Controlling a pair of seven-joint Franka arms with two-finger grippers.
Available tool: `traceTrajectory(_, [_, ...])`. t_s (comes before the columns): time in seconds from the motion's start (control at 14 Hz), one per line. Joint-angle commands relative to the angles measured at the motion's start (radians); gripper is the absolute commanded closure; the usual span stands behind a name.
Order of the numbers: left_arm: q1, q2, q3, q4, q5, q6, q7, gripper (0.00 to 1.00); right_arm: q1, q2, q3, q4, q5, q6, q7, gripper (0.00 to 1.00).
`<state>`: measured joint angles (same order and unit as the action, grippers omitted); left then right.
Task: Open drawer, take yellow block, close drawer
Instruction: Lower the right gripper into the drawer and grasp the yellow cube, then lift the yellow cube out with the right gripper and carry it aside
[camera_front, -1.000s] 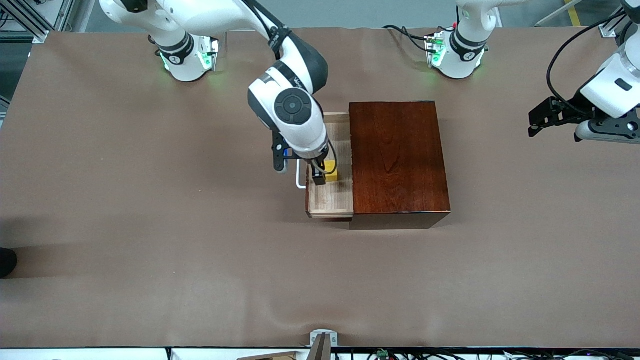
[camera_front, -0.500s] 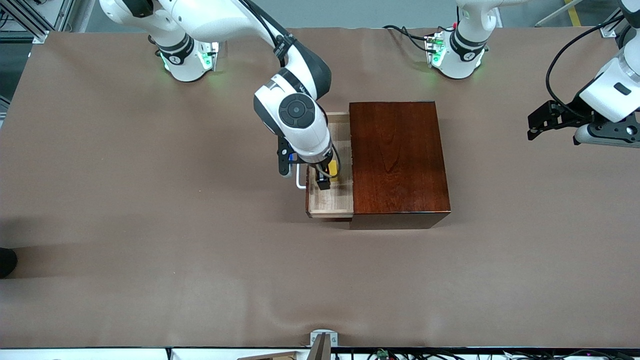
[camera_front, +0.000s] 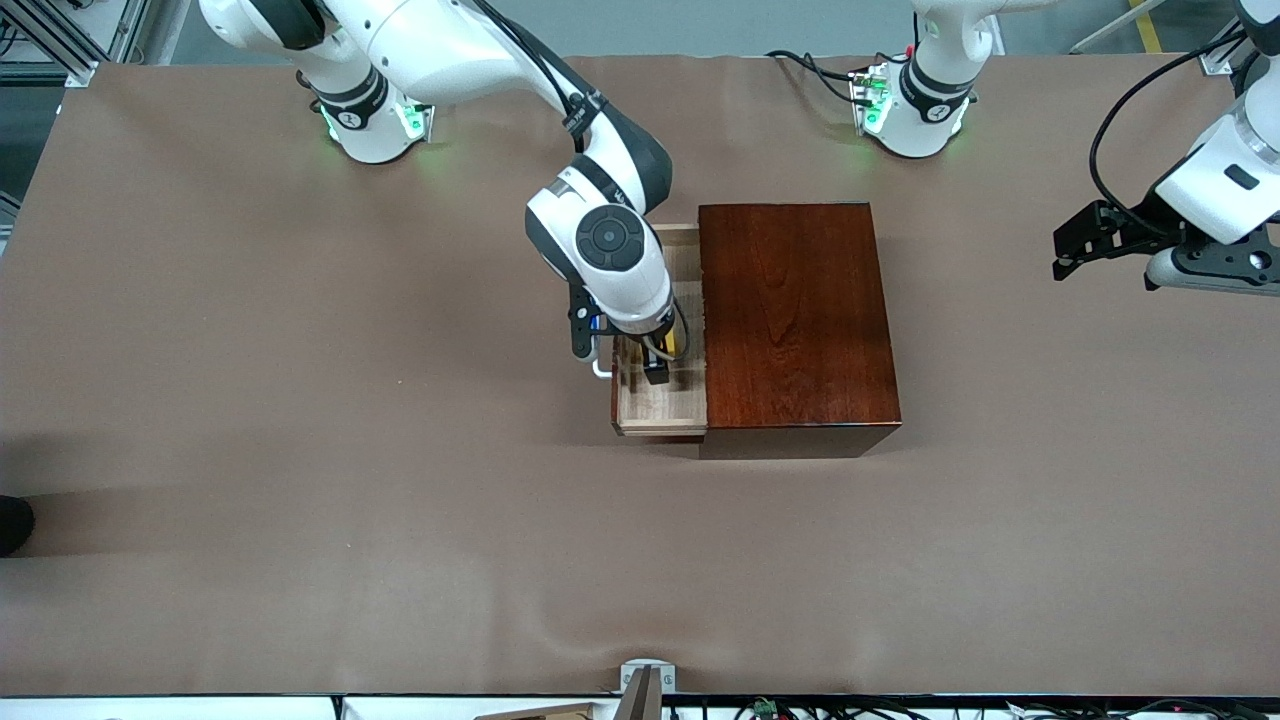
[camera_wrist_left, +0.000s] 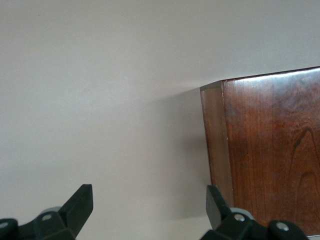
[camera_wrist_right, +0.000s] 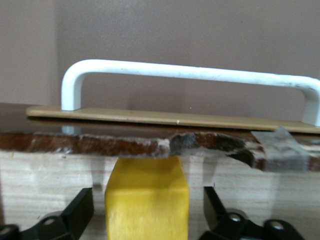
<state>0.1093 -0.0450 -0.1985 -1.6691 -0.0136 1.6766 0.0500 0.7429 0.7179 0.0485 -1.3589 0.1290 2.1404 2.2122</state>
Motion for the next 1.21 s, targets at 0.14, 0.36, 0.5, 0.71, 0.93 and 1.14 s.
traceTrajectory(0.14, [-0.002, 0.013, -0.007, 0.022, 0.006, -0.006, -0.012, 0.0, 0.003, -0.008, -0.004, 0.001, -0.028, 0.029, 0.02, 1.0])
traceTrajectory(0.36, [0.006, 0.013, -0.01, 0.025, 0.006, -0.006, -0.01, 0.0, -0.007, -0.027, -0.007, 0.007, -0.029, 0.019, 0.018, 1.0])
traceTrajectory(0.5, [0.006, 0.013, -0.01, 0.025, 0.006, -0.006, -0.012, 0.0, -0.022, -0.072, -0.01, 0.007, -0.029, 0.006, 0.017, 1.0])
traceTrajectory(0.71, [0.004, 0.016, -0.01, 0.025, 0.004, -0.006, -0.012, 0.0, -0.054, -0.156, -0.009, 0.007, -0.026, -0.08, -0.049, 1.0])
traceTrajectory(0.93, [0.0, 0.017, -0.01, 0.025, 0.004, -0.006, -0.012, 0.0, -0.102, -0.219, -0.007, 0.007, -0.02, -0.155, -0.156, 1.0])
traceTrajectory(1.14, [-0.02, 0.023, -0.038, 0.025, -0.005, -0.009, -0.013, 0.0, -0.17, -0.25, -0.007, 0.004, -0.015, -0.269, -0.415, 1.0])
